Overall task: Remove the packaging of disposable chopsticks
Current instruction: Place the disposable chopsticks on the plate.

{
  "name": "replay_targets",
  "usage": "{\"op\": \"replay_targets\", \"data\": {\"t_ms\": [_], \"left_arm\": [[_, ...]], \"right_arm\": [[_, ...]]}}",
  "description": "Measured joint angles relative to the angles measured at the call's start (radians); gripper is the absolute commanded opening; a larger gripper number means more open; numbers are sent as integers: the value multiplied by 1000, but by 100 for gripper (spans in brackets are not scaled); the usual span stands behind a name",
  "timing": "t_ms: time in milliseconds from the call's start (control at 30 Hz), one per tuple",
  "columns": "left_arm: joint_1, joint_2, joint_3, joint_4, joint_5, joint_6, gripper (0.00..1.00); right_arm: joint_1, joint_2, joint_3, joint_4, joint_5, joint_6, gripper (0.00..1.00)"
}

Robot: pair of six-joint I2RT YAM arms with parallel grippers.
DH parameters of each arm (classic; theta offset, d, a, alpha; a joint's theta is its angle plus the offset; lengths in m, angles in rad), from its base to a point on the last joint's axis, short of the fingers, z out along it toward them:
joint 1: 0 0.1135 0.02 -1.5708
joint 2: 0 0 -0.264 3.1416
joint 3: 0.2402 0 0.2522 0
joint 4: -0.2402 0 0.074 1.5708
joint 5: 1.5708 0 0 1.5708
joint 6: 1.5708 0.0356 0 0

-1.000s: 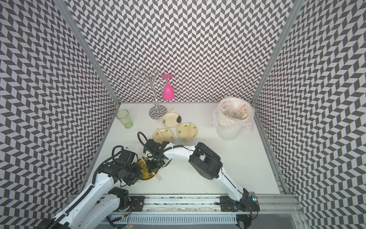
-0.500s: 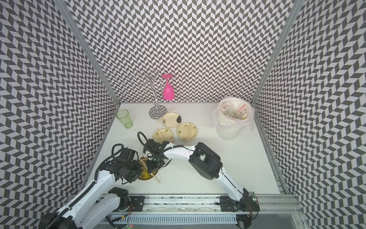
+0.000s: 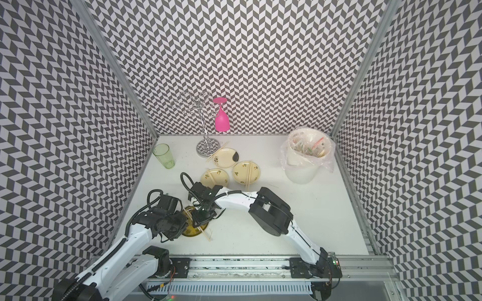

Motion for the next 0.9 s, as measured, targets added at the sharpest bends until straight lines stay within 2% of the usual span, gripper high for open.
{"op": "replay_targets", "data": {"t_ms": [200,600,800,900], "left_arm": [[2,-7,21,-19,-11,0,22],[2,-35,169,-84,-102,8,23],[11,-28,192,-96,-164,57,33],[35,-14,213,-78,-184,117,34]], "right_arm": [[0,0,19,-12,41,0,32],[0,-40,40,-34,90,0,33],[0,-85,40,-28,108,0,32],[0,-99,27,-19,112,1,32]]}}
